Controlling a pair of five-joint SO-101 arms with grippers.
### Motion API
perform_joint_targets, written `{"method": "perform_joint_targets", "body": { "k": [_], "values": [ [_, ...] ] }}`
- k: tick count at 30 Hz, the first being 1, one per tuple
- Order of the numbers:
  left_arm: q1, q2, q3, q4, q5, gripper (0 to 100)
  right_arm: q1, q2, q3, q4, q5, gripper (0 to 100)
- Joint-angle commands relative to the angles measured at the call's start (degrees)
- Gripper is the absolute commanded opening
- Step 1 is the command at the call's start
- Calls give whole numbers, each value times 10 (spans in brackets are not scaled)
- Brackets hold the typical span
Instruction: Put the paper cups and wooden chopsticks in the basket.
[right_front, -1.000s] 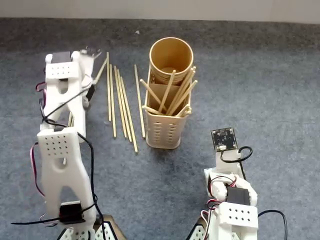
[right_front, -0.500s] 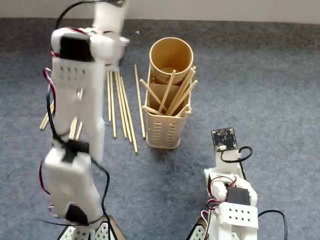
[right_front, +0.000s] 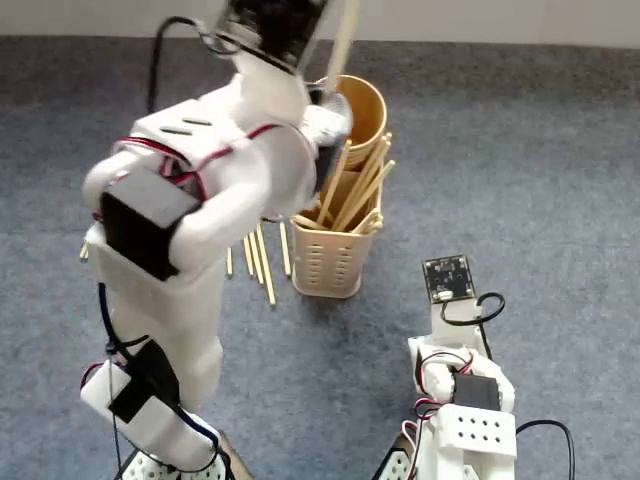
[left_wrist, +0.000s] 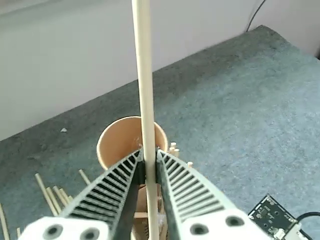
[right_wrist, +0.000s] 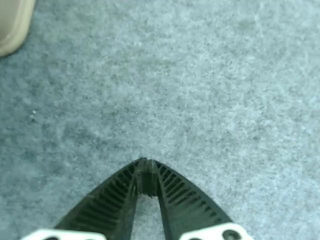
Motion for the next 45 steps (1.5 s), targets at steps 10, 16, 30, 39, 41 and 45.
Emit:
{"method": "perform_joint_targets", "body": {
  "k": [10,16,30,39,41,45],
  "values": [
    [100,-52,-27,11,-147,3,-4,-6,-1,-8,5,5],
    [109,-240,226,11,-146,3,-5,-6,-1,-8,5,5],
    [34,-491,815,-498,-113,3,-5,-6,-1,-8,5,5],
    [23,-380,848,-600,-113,3,-5,-6,-1,-8,5,5],
    [4,-363,865,-624,-113,3,-5,-6,-1,-8,5,5],
    [-9,-337,908,-651,-113,4,-5,-6,-1,-8,5,5]
  ]
}}
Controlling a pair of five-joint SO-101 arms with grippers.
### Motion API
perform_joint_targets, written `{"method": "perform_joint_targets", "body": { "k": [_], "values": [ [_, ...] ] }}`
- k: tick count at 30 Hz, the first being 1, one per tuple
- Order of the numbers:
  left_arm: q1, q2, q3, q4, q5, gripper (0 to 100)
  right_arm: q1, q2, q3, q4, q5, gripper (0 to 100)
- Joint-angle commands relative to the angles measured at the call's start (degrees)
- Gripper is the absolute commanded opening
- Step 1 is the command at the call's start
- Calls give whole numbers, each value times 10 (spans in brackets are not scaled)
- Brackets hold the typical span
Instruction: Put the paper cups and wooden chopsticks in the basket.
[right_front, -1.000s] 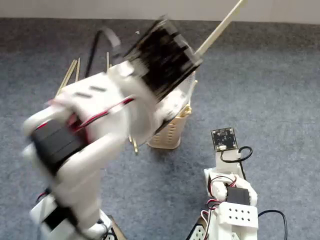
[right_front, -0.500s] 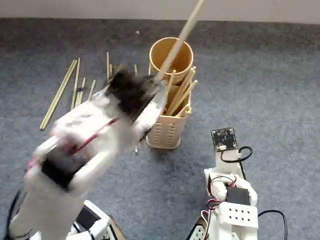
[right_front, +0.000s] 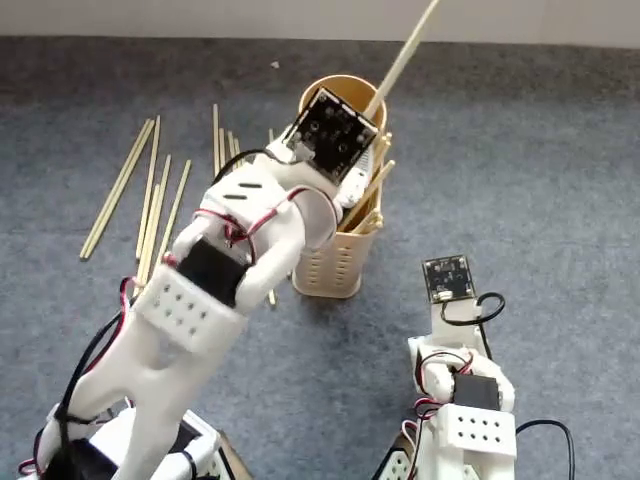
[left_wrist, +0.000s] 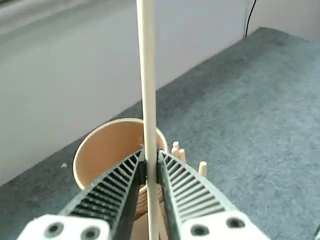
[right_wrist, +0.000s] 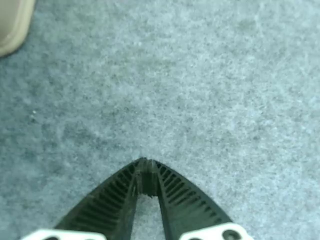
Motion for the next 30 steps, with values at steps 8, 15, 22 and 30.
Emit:
{"method": "perform_joint_targets", "body": {
  "k": [8,15,22,30],
  "values": [
    [-7,-36,29,-8,6,40,-5,-6,-1,-8,5,5],
    [-11,-67,29,47,5,165,-5,-6,-1,-8,5,5],
    [-68,-81,22,49,4,165,-5,-6,-1,-8,5,5],
    [-441,-40,-10,53,6,164,-5,-6,0,-8,5,5]
  ]
}}
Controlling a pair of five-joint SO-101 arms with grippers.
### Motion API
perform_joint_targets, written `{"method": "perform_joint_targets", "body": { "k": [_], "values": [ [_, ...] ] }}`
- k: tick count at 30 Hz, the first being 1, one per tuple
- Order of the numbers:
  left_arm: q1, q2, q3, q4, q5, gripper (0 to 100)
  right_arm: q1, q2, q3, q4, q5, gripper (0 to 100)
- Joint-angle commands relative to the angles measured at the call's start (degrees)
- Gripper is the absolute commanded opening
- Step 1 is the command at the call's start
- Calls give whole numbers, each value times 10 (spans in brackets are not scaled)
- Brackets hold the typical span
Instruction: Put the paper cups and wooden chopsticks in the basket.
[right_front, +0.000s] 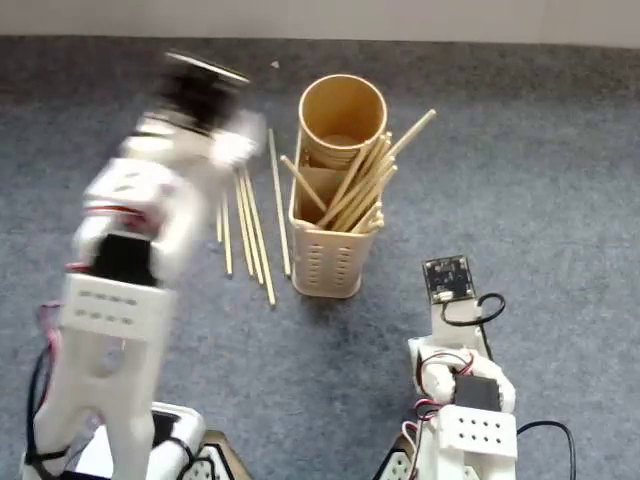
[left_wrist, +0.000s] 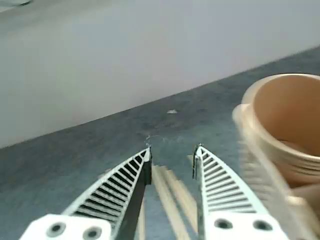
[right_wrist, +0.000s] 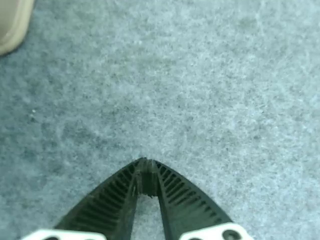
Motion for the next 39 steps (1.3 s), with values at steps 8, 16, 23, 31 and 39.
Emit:
{"method": "perform_joint_targets", "body": {
  "k": [8,16,23,31,39],
  "values": [
    [-239,309,-115,172,-108,168,-6,-6,-2,-8,6,5],
    [-152,497,-201,310,-186,179,-6,-6,-2,-8,6,5],
    [-184,626,-297,312,-179,292,-6,-6,7,-8,6,5],
    [-236,725,-412,313,-156,281,-6,-6,8,-8,6,5],
    [-191,785,-416,318,-205,105,-6,-6,8,-8,6,5]
  ]
}}
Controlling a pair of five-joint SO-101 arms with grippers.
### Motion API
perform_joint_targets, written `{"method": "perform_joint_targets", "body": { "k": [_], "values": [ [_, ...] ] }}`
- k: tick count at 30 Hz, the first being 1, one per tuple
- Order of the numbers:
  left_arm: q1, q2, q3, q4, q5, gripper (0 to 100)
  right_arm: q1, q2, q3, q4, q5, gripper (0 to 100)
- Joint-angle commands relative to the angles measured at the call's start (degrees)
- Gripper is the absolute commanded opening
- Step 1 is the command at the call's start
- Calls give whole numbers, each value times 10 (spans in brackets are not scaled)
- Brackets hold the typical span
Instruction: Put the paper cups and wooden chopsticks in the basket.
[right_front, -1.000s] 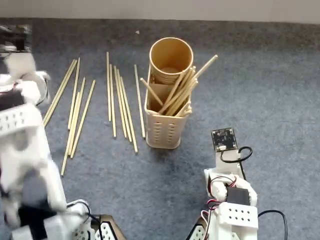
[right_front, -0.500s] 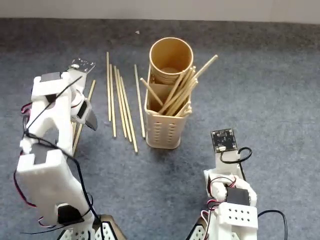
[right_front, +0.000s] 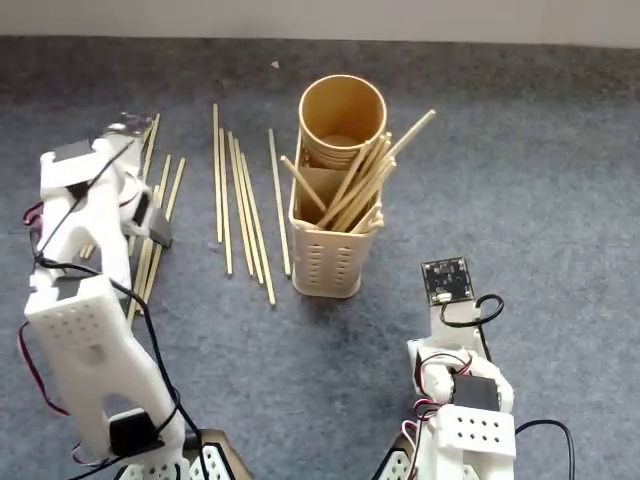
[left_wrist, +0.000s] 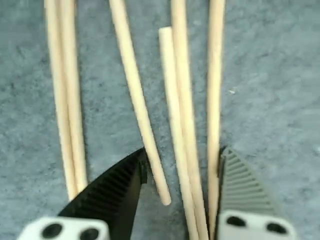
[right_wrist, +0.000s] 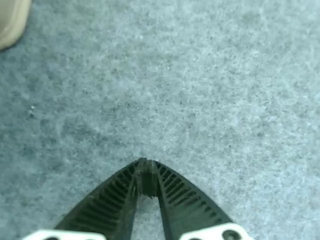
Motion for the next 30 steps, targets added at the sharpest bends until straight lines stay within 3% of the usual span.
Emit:
{"method": "perform_joint_targets", "body": {
  "k": [1,3,10,17,21,30],
  "values": [
    [21,12,-16,11,-18,66,-6,-6,0,-8,6,5],
    [35,10,-36,39,-20,7,-6,-6,0,-8,6,5],
    [73,7,-153,160,-17,5,-6,-6,0,-8,6,5],
    [116,6,-398,272,90,5,-6,-6,0,-8,6,5],
    [147,-17,-509,277,153,4,-6,-6,0,-8,6,5],
    [288,-204,-546,275,225,4,-6,-6,0,-8,6,5]
  ]
}}
